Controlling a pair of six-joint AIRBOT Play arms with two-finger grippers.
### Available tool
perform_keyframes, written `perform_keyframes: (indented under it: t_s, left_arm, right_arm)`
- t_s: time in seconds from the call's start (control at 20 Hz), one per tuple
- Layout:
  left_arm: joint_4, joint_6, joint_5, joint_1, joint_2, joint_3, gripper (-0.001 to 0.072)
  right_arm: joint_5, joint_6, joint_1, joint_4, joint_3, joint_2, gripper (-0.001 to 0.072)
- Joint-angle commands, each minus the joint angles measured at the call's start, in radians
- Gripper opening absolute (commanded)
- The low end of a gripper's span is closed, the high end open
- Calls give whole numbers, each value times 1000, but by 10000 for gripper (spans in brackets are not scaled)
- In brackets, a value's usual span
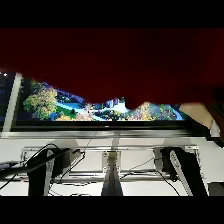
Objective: Fold the clothes and pants, and hang the long-sleeved shirts on hangers.
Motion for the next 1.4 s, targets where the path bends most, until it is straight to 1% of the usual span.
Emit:
perform_keyframes:
  t_s: [0.0,0.1,0.15,0.2,0.3,0.45,0.55,0.65,0.8,0.85,0.95,1.0,1.1,1.15,1.25,1.35]
  left_arm:
    - [78,0,-274,6,-80,2,16]
    - [74,0,-460,-1,-212,1,16]
    - [75,2,-501,-14,-286,1,16]
    - [75,42,-526,-33,-375,1,16]
    - [76,129,-548,-87,-557,1,16]
    - [75,131,-512,-162,-806,1,16]
    - [75,131,-458,-203,-951,1,16]
    - [74,131,-362,-241,-1071,1,16]
    - [75,131,-209,-286,-1167,1,17]
    - [75,131,-181,-296,-1180,1,16]
    - [75,131,-187,-302,-1186,1,16]
    - [75,131,-218,-302,-1184,1,16]
    - [88,130,-333,-292,-1178,1,16]
    - [112,130,-404,-285,-1176,1,16]
    - [161,127,-586,-268,-1176,1,16]
    - [181,127,-742,-267,-1181,1,16]
  right_arm:
    - [148,3,0,-1,-18,-63,10]
    - [278,5,0,12,-41,-172,11]
    - [334,5,0,21,-52,-241,11]
    - [362,5,0,31,-66,-307,11]
    - [359,5,14,36,-108,-450,11]
    - [350,4,56,34,-147,-688,11]
    - [329,4,81,28,-147,-849,11]
    - [233,3,102,28,-147,-994,11]
    - [48,5,112,21,-147,-1146,11]
    - [25,5,111,8,-147,-1168,11]
    - [30,7,111,-50,-147,-1178,11]
    - [60,8,110,-69,-147,-1174,11]
    - [153,7,110,-114,-146,-1163,11]
    - [221,7,110,-143,-146,-1157,11]
    - [372,3,110,-217,-146,-1151,11]
    - [520,4,110,-296,-146,-1151,11]
